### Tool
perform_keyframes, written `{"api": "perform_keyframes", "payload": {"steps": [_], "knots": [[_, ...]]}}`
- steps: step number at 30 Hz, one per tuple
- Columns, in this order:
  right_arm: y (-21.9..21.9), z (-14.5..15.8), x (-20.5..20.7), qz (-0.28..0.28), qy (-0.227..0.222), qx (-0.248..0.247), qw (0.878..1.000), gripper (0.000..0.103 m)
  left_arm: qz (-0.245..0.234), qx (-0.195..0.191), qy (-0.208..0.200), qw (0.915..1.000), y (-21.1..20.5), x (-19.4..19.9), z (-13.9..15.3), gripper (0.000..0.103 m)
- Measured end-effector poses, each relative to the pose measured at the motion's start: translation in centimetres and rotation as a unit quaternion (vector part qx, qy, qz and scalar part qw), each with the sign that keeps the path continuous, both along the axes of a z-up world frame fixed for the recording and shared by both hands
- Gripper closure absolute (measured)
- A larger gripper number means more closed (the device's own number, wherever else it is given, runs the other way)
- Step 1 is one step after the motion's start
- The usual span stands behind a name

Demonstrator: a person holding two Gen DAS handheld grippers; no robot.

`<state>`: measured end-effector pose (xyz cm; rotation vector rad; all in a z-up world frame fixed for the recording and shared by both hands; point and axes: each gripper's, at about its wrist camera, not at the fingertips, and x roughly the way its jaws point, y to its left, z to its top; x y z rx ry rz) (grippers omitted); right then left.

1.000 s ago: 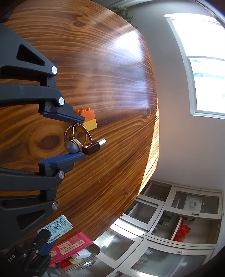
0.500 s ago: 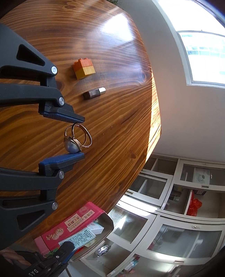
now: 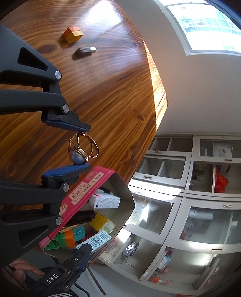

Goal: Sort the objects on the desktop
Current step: 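Carry the barcode tube and gold ring into the pink tin, then open both grippers to release the tube and ring into the tin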

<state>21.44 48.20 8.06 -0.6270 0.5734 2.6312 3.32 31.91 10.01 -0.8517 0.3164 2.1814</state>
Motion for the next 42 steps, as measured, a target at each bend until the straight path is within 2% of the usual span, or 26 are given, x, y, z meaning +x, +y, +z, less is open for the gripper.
{"api": "perform_keyframes", "payload": {"steps": [16,29,30,31,32,34,39,42], "knots": [[3.9,-1.5,2.9,-0.034,-0.005,-0.014,0.999,0.076,-0.103,-0.016,-0.008,0.9945,7.9,5.1,-0.6,0.065],[4.6,-1.7,2.7,-0.024,-0.009,-0.019,0.999,0.076,-0.146,-0.025,-0.032,0.9885,11.2,6.5,-1.9,0.064],[4.6,-1.7,2.8,-0.025,-0.007,-0.02,0.999,0.074,-0.149,-0.026,-0.037,0.9877,11.2,6.5,-2.0,0.064],[4.7,-1.7,2.8,-0.026,-0.007,-0.023,0.999,0.067,-0.15,-0.025,-0.042,0.9874,11.2,6.5,-2.0,0.063],[4.8,-1.7,2.9,-0.028,-0.005,-0.026,0.999,0.057,-0.148,-0.021,-0.043,0.9878,11.1,6.4,-1.9,0.055],[4.8,-1.7,3.0,-0.032,-0.003,-0.026,0.999,0.048,-0.136,-0.011,-0.039,0.9899,10.6,6.1,-1.7,0.043],[4.2,-1.7,2.8,-0.026,-0.005,-0.022,0.999,0.047,-0.109,0.004,-0.035,0.9934,9.3,5.0,-1.1,0.042],[3.8,-1.6,2.6,-0.024,-0.006,-0.022,0.999,0.045,-0.09,0.001,-0.026,0.9956,8.5,4.4,-1.1,0.042]]}}
